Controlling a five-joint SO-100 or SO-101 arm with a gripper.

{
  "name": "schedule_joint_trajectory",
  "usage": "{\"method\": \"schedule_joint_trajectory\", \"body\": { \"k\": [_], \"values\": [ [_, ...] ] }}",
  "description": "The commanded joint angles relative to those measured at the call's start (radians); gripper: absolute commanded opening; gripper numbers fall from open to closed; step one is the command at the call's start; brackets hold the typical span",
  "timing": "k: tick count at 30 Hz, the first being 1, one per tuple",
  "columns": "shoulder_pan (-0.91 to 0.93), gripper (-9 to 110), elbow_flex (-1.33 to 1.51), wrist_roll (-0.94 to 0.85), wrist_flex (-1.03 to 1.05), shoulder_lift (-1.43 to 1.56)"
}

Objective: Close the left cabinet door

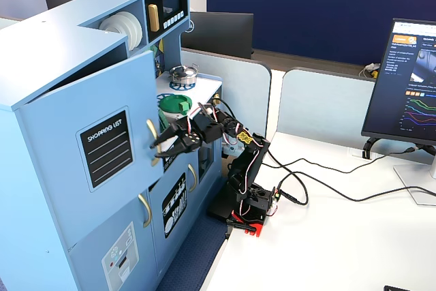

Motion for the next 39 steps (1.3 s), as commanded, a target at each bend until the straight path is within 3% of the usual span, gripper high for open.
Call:
{"method": "schedule_joint_trajectory", "body": {
  "k": [1,20,27,32,39],
  "values": [
    [0.083,0,-0.112,0.038,-0.066,-0.051],
    [0.348,0,-0.156,0.120,-0.170,-0.166],
    [0.347,0,-0.124,0.121,-0.158,-0.129],
    [0.341,0,0.052,0.117,-0.115,0.020],
    [0.511,0,0.449,0.206,-0.084,0.311]
  ]
}}
